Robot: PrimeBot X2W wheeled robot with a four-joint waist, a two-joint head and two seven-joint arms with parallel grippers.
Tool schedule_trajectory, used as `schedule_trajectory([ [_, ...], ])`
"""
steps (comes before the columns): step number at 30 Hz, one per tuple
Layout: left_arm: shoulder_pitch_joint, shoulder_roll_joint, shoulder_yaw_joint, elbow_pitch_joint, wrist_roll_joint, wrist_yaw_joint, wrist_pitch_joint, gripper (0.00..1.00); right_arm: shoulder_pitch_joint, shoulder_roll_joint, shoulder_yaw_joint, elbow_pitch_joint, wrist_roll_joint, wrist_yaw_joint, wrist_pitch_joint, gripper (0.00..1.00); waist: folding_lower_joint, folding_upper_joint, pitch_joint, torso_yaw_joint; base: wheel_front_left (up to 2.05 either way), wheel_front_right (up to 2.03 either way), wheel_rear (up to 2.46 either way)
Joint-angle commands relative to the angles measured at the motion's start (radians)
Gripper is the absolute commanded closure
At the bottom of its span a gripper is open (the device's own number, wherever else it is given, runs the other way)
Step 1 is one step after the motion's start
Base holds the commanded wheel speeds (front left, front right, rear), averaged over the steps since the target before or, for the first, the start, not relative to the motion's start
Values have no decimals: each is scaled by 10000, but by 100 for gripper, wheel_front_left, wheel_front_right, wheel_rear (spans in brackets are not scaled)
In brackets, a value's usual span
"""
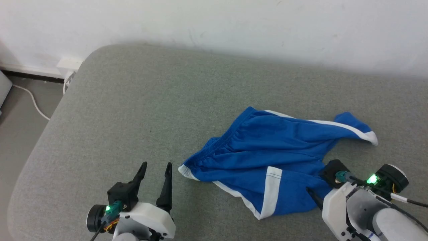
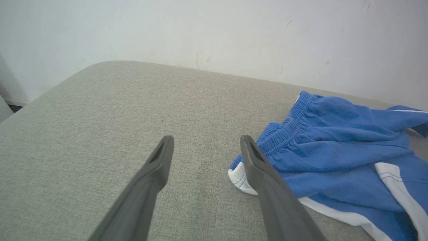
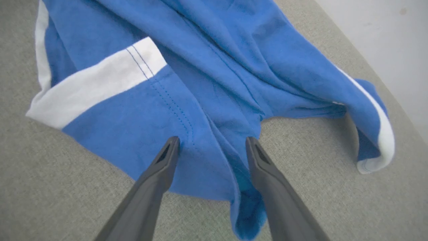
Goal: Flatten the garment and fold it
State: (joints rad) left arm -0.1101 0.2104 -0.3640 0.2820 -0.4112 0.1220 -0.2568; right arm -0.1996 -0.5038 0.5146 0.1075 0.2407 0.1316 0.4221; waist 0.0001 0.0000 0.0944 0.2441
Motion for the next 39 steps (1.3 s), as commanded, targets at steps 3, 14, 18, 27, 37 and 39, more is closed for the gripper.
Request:
schedule_trajectory([
  [3, -86, -141, 155, 163, 181, -191, -48, 0, -457, -149, 477, 486, 166, -9, 200, 0, -1, 0, 183, 147, 0, 0, 0],
  [14, -80, -431, 449, 616, 478, -494, -49, 0, -800, -529, 893, 927, 661, -9, -438, 100, -1, 0, 105, -2, 0, 0, 0],
  [18, -15, -468, 568, 716, 563, -554, -49, 0, -602, -598, -17, 722, 341, -9, -1187, 100, -1, 0, -17, -244, 0, 0, 0],
  [27, -42, -560, 647, 800, 747, -694, -49, 0, 293, -152, -3272, 532, -1165, -9, -3139, 100, -1, 0, -76, -864, 0, 0, 0],
  [37, -74, -699, 565, 1077, 840, -858, -49, 0, 2180, 1609, -5568, 1427, -1624, -9, -3680, 0, -1, 0, -3, -1435, 0, 0, 0],
  [39, -114, -714, 527, 1184, 837, -904, -49, 0, 2297, 1684, -5873, 1963, -1722, -9, -3763, 0, -1, 0, -17, -1501, 0, 0, 0],
])
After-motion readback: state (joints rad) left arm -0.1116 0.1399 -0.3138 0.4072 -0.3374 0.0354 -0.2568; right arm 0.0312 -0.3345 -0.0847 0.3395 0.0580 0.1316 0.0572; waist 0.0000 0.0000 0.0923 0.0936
